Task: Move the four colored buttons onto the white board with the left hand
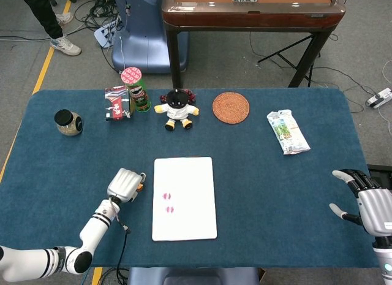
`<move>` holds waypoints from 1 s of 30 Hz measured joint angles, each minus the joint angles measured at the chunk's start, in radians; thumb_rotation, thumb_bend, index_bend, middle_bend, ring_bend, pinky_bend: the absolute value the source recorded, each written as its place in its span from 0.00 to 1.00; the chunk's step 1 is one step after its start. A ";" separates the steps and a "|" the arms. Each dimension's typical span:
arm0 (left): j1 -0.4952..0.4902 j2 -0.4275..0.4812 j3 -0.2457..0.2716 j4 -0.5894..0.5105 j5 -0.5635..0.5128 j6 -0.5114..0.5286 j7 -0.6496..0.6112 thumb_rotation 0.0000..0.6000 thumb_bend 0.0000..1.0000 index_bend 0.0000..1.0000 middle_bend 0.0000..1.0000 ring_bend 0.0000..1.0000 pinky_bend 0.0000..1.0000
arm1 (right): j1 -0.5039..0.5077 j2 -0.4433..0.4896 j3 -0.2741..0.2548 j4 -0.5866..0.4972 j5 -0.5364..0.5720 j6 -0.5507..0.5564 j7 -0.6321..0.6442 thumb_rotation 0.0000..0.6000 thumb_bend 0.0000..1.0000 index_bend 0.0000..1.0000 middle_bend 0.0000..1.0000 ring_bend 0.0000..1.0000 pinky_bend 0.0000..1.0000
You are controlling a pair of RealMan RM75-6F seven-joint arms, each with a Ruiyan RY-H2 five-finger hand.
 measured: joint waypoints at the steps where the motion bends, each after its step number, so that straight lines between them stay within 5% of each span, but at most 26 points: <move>1: 0.000 -0.001 -0.002 0.002 0.000 -0.001 0.001 1.00 0.32 0.49 1.00 1.00 1.00 | 0.000 0.000 0.000 0.000 0.000 0.000 0.000 1.00 0.00 0.25 0.26 0.20 0.35; 30: 0.008 -0.033 -0.025 0.046 -0.002 -0.023 0.029 1.00 0.32 0.51 1.00 1.00 1.00 | 0.000 0.002 0.000 0.000 0.001 0.000 0.003 1.00 0.00 0.25 0.26 0.20 0.35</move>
